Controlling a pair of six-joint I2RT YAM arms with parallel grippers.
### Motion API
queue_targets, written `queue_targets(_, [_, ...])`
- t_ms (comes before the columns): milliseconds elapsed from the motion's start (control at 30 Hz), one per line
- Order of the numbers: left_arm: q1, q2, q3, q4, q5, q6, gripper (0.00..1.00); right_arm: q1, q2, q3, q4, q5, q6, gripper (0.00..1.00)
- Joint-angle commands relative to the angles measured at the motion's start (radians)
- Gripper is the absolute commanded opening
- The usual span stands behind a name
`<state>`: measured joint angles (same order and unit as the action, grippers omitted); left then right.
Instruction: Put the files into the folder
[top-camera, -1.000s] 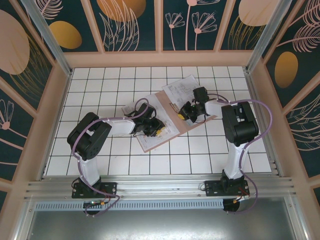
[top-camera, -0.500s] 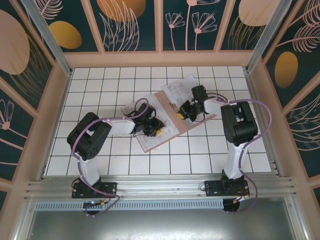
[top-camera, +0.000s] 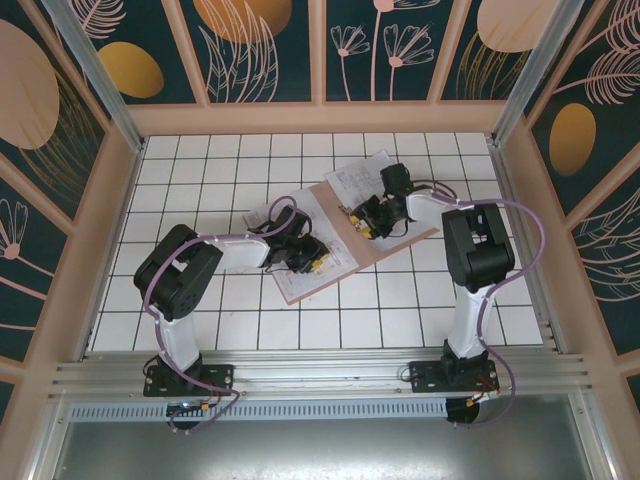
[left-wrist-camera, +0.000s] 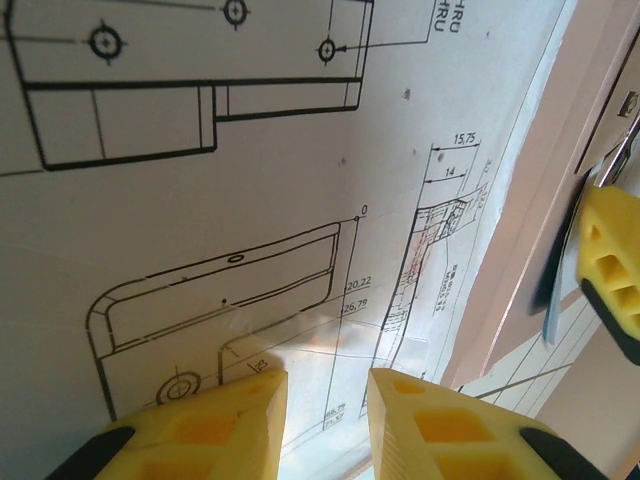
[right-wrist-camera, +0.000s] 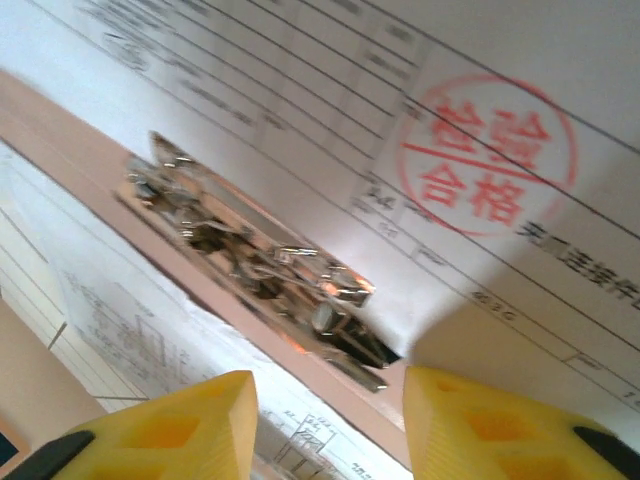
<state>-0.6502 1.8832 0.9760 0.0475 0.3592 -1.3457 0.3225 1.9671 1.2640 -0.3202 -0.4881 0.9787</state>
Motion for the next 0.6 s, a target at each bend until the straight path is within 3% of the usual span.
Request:
queue_targets(0, [0.031,0.01,-0.018,-0.162,-0.065,0.048,0.3,0.009,-0.07,0.045,-0.027,0.018,-0.012,0.48])
queue_targets(300, [0.139,-0.027,-0.017,-0.271,-0.129,0.178,0.31,0.025,-0.138,-0.079,0.153,-0.112,-0.122,0.5])
queue_targets(567, [0.181,0.001,0.045,-0.334,-0.162,0.267,0.31,0.105,-0.149,-0.16,0.153,-0.132,-0.258,0.5])
